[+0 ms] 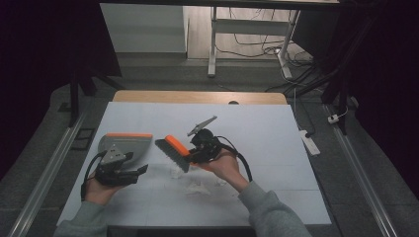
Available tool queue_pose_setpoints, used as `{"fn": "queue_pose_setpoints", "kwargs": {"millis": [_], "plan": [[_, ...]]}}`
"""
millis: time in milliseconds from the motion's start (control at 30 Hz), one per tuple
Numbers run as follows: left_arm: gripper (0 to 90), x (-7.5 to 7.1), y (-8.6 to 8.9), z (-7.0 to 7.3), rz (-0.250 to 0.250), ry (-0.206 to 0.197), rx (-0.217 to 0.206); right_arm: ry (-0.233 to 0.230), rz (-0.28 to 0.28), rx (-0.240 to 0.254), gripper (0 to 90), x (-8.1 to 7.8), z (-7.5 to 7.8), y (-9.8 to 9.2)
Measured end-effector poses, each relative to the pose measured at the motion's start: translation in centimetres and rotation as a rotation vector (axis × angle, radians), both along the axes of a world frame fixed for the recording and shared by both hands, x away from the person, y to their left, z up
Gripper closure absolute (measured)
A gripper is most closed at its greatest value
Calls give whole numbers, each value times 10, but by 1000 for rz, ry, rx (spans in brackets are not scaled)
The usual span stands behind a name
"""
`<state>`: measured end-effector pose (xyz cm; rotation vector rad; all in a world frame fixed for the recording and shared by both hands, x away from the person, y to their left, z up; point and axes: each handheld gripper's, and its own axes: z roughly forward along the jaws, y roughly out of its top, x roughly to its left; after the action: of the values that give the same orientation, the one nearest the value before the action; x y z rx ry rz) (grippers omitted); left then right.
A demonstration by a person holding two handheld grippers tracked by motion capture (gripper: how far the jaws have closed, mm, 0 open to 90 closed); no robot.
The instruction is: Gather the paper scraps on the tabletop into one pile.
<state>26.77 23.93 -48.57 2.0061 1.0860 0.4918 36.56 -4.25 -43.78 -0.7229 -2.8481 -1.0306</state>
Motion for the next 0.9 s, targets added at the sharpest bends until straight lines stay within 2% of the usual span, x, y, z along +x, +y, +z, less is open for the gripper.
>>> {"fn": "queue_pose_setpoints", "kwargs": {"millis": [133,267,367,500,633,700,800,900], "plan": [[275,0,-1,0,-3,3,1,42,22,36,709,-5,-13,25],[275,0,0,-1,-5,5,1,77,34,48,709,-4,-27,45],[275,0,0,-1,-8,5,0,76,18,11,709,-2,-35,49],[275,0,1,-2,-8,6,2,22,-52,-37,709,6,-33,31],[275,1,0,-2,-10,9,7,7,-122,-41,709,13,-31,3],[275,1,-1,-3,-13,12,11,-1,-150,-35,709,16,-30,-12],[275,1,-3,-3,-17,16,16,-24,-168,-21,710,15,-24,-25],[275,1,-3,-4,-15,18,16,-43,-152,37,709,9,-9,-34]]}}
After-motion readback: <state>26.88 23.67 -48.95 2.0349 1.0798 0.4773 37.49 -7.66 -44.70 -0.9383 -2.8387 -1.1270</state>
